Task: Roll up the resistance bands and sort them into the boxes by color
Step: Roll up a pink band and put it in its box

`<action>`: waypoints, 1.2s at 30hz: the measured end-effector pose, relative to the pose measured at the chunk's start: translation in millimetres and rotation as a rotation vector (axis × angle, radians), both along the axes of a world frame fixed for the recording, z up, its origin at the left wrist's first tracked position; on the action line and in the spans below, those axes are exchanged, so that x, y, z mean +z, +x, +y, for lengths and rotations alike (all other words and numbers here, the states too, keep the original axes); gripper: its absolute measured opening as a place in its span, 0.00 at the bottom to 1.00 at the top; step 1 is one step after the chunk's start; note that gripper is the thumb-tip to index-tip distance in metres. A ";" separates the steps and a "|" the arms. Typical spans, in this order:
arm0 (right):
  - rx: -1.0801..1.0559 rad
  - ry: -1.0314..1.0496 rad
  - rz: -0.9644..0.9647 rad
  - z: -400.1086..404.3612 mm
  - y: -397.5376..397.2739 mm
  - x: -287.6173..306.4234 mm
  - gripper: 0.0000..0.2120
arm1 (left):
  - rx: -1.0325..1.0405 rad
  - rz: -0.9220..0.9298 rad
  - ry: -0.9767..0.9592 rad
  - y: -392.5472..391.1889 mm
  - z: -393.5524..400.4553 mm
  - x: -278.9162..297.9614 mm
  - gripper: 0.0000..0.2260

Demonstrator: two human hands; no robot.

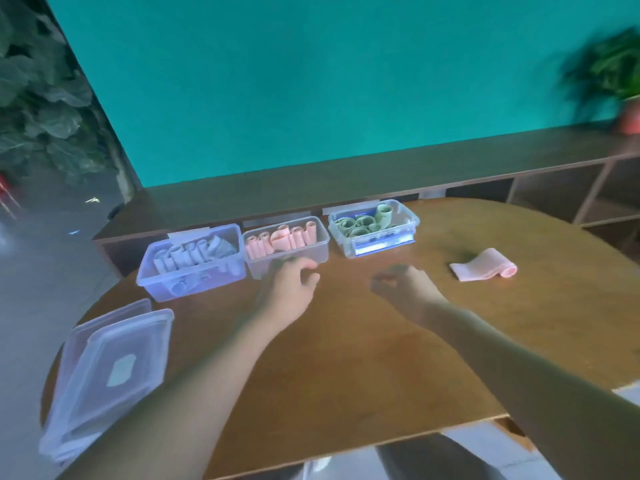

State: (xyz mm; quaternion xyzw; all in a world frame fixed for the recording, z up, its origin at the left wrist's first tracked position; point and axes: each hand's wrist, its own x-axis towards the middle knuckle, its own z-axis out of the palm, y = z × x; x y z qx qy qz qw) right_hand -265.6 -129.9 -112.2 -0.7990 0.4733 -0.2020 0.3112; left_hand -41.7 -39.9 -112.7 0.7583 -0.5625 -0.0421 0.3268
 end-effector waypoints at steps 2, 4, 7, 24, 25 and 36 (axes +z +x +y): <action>-0.058 -0.042 -0.009 -4.0 -40.5 -24.4 0.12 | -0.051 0.073 0.062 -41.6 -16.0 -17.1 0.12; -0.155 -0.066 0.022 -7.9 -78.4 -50.2 0.14 | -0.088 0.132 0.093 -83.8 -31.7 -35.9 0.14; -0.272 -0.136 0.065 -16.5 -118.0 -73.6 0.21 | -0.118 0.203 0.078 -141.0 -53.1 -64.3 0.18; -0.347 -0.266 0.002 -120.7 -117.2 -88.2 0.13 | -0.288 0.110 -0.122 -188.6 -195.2 -90.4 0.14; -0.334 -0.302 -0.016 -118.7 -116.7 -89.5 0.14 | -0.306 0.128 -0.118 -188.0 -194.0 -90.1 0.14; -0.037 -0.270 -0.250 -18.3 -95.6 -68.7 0.08 | -0.283 0.248 0.021 -142.1 -86.1 -50.5 0.05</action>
